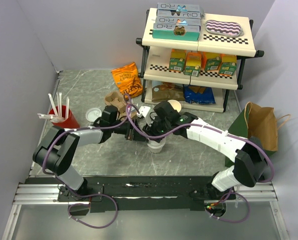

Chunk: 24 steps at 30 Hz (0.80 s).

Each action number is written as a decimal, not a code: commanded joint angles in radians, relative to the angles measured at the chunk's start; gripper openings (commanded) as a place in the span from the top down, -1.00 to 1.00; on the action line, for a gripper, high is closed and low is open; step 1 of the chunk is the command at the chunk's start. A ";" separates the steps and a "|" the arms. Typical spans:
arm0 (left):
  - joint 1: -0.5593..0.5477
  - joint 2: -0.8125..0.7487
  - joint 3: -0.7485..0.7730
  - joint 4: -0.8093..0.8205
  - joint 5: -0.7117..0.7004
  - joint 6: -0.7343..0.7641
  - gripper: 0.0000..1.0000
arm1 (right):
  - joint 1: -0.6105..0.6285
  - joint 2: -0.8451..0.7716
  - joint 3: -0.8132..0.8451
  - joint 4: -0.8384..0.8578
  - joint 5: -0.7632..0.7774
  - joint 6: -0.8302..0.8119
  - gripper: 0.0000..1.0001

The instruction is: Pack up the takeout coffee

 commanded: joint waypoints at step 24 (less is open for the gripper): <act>-0.056 0.155 0.099 -0.059 -0.173 -0.041 -0.78 | -0.138 -0.058 0.043 -0.056 -0.124 0.123 -0.08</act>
